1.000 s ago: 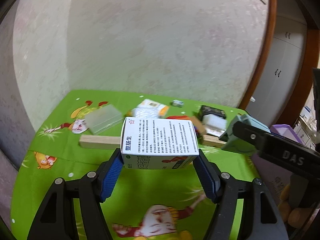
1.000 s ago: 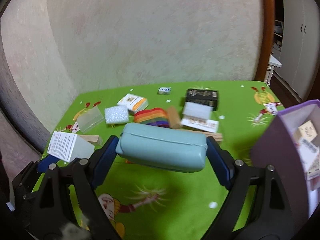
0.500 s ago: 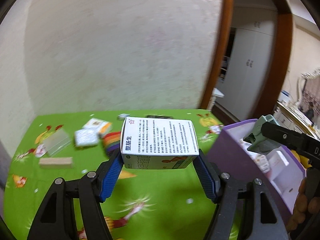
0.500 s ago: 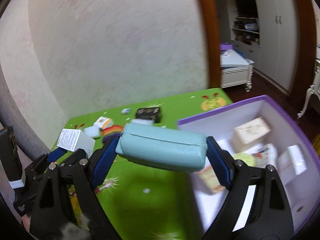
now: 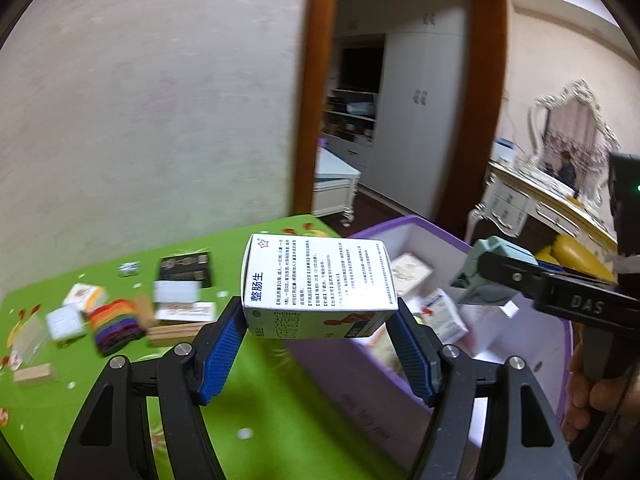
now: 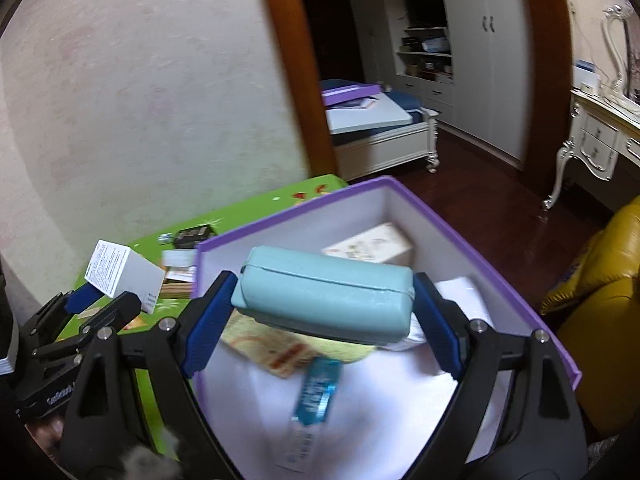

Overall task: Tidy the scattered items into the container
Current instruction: 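Carry the white box and blue pouch over the purple box and open both grippers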

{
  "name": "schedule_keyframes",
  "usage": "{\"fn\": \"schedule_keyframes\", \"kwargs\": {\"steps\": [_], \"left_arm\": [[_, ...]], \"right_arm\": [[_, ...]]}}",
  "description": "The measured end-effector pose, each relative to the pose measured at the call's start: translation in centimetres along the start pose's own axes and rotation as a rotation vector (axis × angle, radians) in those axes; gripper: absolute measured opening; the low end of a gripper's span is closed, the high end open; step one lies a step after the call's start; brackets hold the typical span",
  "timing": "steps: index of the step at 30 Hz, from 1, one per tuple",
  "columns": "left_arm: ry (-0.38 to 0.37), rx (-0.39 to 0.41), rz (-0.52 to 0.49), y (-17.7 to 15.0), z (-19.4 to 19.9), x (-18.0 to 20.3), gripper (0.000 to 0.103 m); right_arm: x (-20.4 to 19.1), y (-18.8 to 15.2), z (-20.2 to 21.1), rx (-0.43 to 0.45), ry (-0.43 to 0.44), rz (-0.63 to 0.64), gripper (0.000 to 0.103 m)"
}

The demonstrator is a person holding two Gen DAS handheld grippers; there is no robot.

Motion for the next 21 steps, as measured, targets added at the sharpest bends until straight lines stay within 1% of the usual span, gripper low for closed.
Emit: {"fn": "schedule_keyframes", "kwargs": {"steps": [3,6,9,10,11,12,17,21], "left_arm": [[-0.025,-0.008,-0.029,0.0,-0.8,2.0,0.071],[-0.043,-0.022,-0.047,-0.2,-1.5,3.1,0.071],[-0.064,-0.029,-0.075,-0.5,-1.7,4.4,0.073],[-0.067,-0.030,-0.083,-0.5,-1.8,4.7,0.076],[-0.065,-0.031,-0.086,-0.5,-1.9,4.8,0.081],[-0.062,-0.030,-0.085,-0.5,-2.0,4.9,0.083],[-0.066,-0.042,-0.060,-0.6,-2.4,4.4,0.083],[-0.061,-0.039,-0.025,-0.8,-2.2,3.1,0.083]], "right_arm": [[1.5,-0.1,0.0,-0.005,-0.014,-0.018,0.088],[2.8,-0.2,0.0,-0.012,-0.015,-0.046,0.088],[3.6,-0.5,0.3,-0.019,-0.024,-0.050,0.088],[3.8,-0.5,0.5,-0.019,-0.019,-0.058,0.089],[4.1,-0.4,0.6,-0.015,-0.013,-0.069,0.090],[4.3,-0.4,0.7,-0.012,-0.012,-0.077,0.091],[4.7,-0.4,0.7,-0.015,-0.005,-0.088,0.092],[3.9,-0.3,0.6,-0.015,0.004,-0.080,0.092]]}}
Point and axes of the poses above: each gripper's, at about its wrist camera, not at the fingertips, and z roughly against the way its jaws point, x to its right, y to its top, the point moved 6 cm from there along -z, roughly the way its jaws point, and after that the axes turned 6 degrees about y, right-handed, at the moved point
